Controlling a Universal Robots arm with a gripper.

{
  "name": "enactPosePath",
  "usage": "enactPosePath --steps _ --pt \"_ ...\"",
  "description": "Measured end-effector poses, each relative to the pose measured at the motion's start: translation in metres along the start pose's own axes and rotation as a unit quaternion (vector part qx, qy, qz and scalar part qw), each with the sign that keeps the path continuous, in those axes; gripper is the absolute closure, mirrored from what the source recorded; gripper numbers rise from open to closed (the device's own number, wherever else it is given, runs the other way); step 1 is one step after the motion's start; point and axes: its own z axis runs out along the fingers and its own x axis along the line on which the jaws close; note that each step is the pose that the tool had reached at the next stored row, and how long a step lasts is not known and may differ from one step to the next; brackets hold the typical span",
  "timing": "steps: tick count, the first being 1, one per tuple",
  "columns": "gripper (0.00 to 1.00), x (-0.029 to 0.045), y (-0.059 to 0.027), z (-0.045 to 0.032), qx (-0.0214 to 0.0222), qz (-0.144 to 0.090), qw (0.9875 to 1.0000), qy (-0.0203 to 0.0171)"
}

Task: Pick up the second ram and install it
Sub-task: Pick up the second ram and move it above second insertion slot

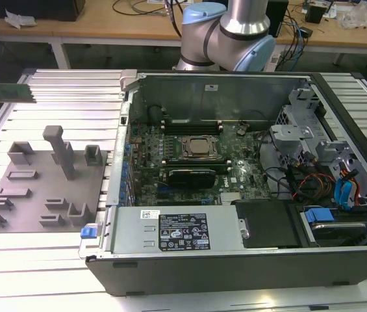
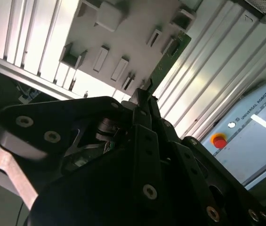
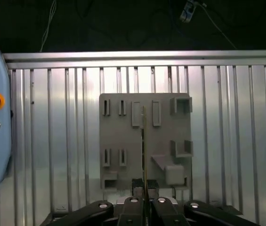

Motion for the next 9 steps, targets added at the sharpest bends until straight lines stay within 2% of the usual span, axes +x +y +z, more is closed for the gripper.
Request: enactPosePath --steps 2,6,8,9 --pt "0.89 -0.0056 -0.0079 0.0002 -0.0001 0.0 1.0 0.0001" --pt "0.89 -0.0098 -0.0263 0.0007 -0.001 0.0 1.0 0.0001" --pt "0.89 -0.0141 -0.0494 0.0059 -0.0041 0.0 1.0 0.0002" --pt "0.89 -0.0154 -0.0575 0.0089 -0.0047 0.0 1.0 0.0002"
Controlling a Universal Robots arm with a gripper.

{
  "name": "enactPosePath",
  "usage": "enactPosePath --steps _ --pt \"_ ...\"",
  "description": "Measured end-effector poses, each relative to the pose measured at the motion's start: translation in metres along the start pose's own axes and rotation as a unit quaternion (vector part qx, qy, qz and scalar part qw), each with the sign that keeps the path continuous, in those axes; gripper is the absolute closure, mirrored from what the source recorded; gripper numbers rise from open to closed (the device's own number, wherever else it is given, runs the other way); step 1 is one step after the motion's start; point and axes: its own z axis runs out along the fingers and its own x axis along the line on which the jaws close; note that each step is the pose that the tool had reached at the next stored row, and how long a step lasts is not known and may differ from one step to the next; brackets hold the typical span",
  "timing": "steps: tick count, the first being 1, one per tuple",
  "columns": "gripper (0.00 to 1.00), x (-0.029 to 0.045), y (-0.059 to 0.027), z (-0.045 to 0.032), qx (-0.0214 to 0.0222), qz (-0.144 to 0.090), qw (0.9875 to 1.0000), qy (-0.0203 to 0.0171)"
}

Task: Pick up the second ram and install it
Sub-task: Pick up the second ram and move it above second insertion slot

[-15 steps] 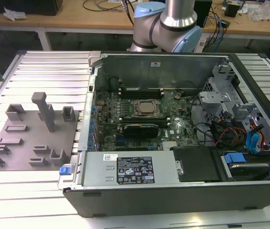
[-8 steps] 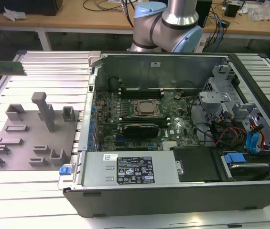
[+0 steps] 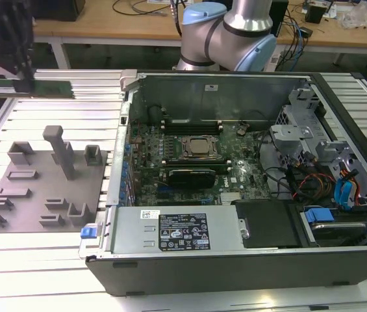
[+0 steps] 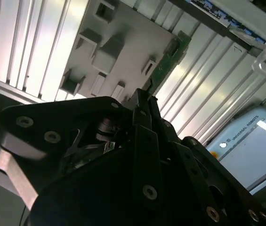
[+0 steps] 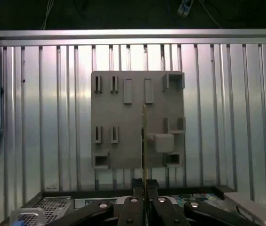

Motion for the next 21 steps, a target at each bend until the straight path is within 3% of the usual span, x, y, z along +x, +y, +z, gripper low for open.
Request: enactPosePath --steps 2,4,7,9,16,18,21 --pt "0.89 -0.0025 -0.0173 0.0058 -0.0011 0.0 1.0 0.0002" --pt "0.89 -0.0034 -0.0266 0.0091 -0.0017 0.0 1.0 0.0001" --pt "0.89 -0.0052 -0.0525 0.0166 -0.0035 0.0 1.0 0.0001" --pt "0.89 -0.0063 -0.0804 0.02 -0.0044 0.0 1.0 0.0001" --pt "0.89 -0.0076 -0.1161 0.0217 -0.005 0.0 1.0 0.0002" --pt "0.89 -0.0087 -0.1409 0.0228 -0.0053 0.0 1.0 0.0002" --pt "0.89 -0.0099 -0.1594 0.0236 -0.0056 0.0 1.0 0.0003"
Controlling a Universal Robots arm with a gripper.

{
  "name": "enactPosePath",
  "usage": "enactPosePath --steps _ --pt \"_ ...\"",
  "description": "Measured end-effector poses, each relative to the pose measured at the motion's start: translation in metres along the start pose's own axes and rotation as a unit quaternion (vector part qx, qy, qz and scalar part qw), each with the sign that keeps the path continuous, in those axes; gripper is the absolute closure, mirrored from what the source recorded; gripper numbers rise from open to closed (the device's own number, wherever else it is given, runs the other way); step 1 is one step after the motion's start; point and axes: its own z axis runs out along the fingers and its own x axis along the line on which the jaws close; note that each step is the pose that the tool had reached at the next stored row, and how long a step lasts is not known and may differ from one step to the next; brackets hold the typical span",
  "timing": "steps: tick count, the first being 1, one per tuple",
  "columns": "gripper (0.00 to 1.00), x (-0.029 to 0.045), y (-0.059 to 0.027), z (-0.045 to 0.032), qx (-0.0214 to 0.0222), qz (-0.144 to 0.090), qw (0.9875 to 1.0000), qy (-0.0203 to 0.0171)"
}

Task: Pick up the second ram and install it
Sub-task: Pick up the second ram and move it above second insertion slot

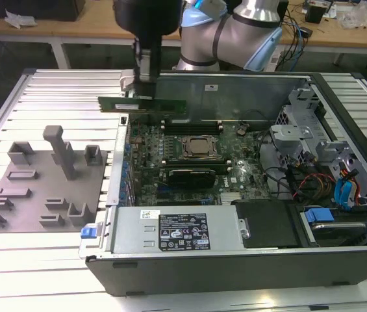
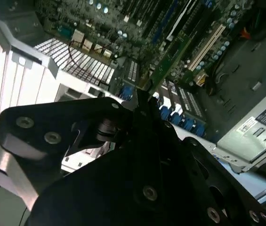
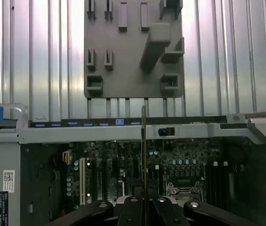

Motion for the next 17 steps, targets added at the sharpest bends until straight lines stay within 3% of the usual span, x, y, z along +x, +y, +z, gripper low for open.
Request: enactPosePath --steps 2,6,9,11,13,16,17 --pt "0.89 -0.0011 -0.0153 0.0005 -0.0001 0.0 1.0 0.0001" --pt "0.89 -0.0024 -0.0354 0.0009 -0.0004 0.0 1.0 0.0001" --pt "0.89 -0.0042 -0.0582 0.0016 -0.0009 0.0 1.0 0.0001" --pt "0.89 -0.0051 -0.0672 0.0024 -0.0011 0.0 1.0 0.0001" --pt "0.89 -0.0071 -0.082 0.005 -0.0025 0.0 1.0 0.0002" --pt "0.89 -0.0082 -0.0864 0.0118 -0.0033 0.0 1.0 0.0002" --pt "0.89 -0.0095 -0.0904 0.0182 -0.0033 0.0 1.0 0.0003"
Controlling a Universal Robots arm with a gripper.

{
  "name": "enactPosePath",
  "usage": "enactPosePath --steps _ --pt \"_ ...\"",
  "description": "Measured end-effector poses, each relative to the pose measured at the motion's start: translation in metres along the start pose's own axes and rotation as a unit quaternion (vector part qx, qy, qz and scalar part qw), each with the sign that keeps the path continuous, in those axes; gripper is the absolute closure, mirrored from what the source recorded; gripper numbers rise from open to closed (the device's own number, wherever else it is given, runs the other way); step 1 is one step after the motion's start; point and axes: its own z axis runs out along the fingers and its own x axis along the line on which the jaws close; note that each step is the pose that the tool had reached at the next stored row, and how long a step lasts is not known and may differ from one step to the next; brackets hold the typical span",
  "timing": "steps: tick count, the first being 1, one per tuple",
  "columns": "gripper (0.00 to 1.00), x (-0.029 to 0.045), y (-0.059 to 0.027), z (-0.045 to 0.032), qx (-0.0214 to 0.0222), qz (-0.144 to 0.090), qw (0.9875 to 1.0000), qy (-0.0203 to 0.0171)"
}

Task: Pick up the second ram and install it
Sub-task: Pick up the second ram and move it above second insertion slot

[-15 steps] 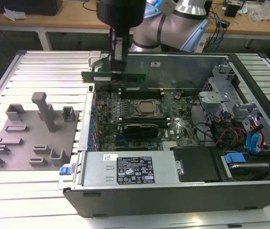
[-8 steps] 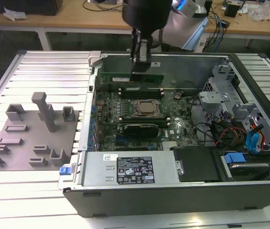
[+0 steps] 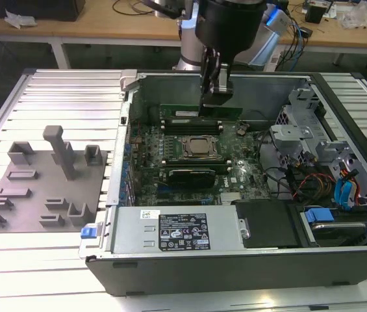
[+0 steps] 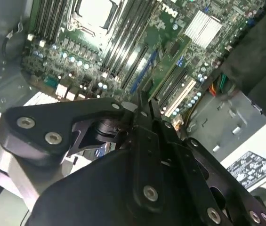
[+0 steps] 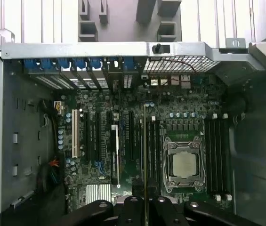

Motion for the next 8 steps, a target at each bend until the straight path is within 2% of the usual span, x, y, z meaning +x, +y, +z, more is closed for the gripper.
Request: enactPosePath --steps 4,7,8 --pt "0.89 -0.0073 -0.0163 0.0093 -0.0007 0.0 1.0 0.0" --pt "0.89 -0.0123 -0.0367 0.0185 -0.0019 0.0 1.0 -0.0001" --pt "0.89 -0.0133 -0.0469 0.0237 -0.0024 0.0 1.0 0.0"
